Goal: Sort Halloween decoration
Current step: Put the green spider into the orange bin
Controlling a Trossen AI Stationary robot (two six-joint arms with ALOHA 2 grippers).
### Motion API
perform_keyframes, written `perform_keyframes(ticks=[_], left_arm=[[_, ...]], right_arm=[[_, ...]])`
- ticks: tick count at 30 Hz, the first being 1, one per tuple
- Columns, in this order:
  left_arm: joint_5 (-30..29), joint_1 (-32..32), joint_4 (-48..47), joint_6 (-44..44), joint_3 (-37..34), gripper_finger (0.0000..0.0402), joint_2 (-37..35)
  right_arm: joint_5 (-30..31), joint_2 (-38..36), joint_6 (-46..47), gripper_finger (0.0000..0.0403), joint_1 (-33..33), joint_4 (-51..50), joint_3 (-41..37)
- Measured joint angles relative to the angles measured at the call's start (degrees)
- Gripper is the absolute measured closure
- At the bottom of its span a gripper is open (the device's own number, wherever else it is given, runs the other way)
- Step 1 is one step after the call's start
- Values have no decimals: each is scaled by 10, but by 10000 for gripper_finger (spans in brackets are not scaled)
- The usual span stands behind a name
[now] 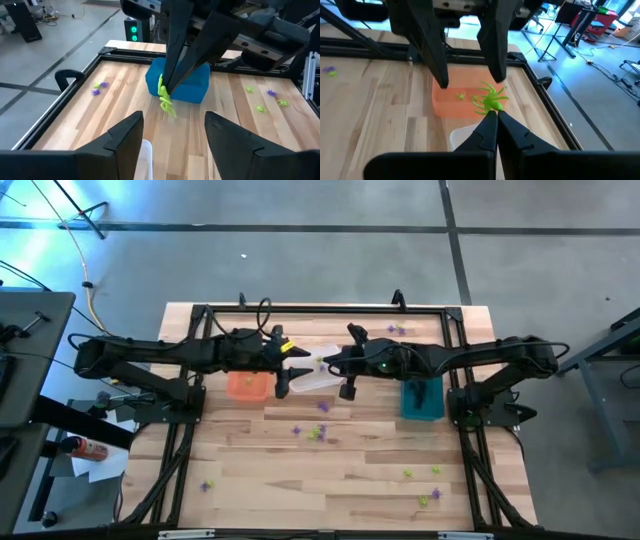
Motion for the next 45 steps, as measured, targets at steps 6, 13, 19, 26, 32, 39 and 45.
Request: perform_keyframes(ticks=[6,13,19,26,32,39,45], left_arm=[[-11,2,12,-1,0,178,0],[2,2,47,-3,0,176,15],[-1,2,69,-3,0,183,31],[-14,1,72,4,0,264,27],[-18,2,70,4,0,362,28],[-30,1,69,4,0,397,28],[-47,1,45,7,0,400,27]], right_arm=[[-8,0,0,403,0,22,0],[-12,0,0,403,0,38,0],[-15,0,0,403,0,36,0],[-15,0,0,403,0,34,0],[-15,0,0,403,0,35,0],[-21,0,6,402,0,35,0],[-13,-2,4,384,0,29,0]])
